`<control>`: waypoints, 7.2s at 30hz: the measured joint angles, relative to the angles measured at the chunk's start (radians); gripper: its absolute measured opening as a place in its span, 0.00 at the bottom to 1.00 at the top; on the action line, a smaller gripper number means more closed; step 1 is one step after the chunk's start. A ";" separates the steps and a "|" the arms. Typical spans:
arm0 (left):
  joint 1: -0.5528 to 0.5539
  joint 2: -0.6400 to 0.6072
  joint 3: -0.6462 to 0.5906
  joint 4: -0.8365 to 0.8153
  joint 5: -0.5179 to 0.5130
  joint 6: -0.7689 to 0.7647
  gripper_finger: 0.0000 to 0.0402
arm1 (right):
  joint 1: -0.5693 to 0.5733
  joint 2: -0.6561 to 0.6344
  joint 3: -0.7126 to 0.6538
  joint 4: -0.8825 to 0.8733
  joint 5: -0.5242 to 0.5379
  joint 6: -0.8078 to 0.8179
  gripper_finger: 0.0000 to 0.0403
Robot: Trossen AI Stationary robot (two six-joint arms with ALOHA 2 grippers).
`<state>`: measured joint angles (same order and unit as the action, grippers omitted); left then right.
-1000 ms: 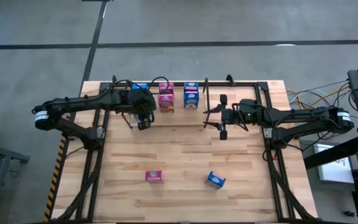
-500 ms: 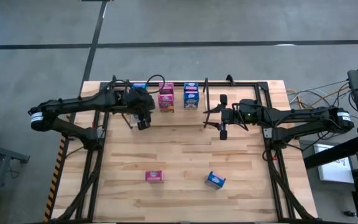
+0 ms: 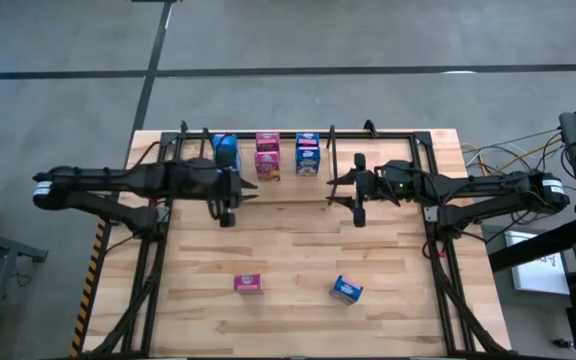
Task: Stack cereal on shelf
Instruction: Put the blue cereal box on the shelf aligned with the blue cereal box
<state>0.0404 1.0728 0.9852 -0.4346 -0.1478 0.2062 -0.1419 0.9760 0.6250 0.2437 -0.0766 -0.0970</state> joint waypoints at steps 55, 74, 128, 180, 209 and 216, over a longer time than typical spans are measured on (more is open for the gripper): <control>-0.007 -0.289 -0.312 0.369 -0.112 0.013 0.19 | 0.426 0.690 1.035 -1.549 -0.095 1.038 0.52; -0.007 -0.289 -0.312 0.365 -0.112 0.013 0.19 | 0.638 0.690 0.991 -1.481 0.023 1.094 0.62; -0.007 -0.274 -0.313 0.348 -0.112 0.021 0.19 | 0.611 0.825 0.996 -1.417 0.038 0.882 0.49; -0.007 -0.274 -0.311 0.347 -0.113 0.062 0.19 | 0.018 0.829 1.272 -1.360 0.187 -0.285 0.49; -0.007 -0.274 -0.310 0.344 -0.113 0.074 0.19 | -0.049 0.908 1.269 -1.311 0.102 -0.358 0.65; -0.007 -0.274 -0.310 0.344 -0.113 0.074 0.19 | -0.052 0.908 1.269 -1.311 0.102 -0.360 0.55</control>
<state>0.0335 0.7990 0.6750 -0.0902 -0.2607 0.2798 -0.1942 1.8843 1.8942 -1.0674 0.0250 -0.4566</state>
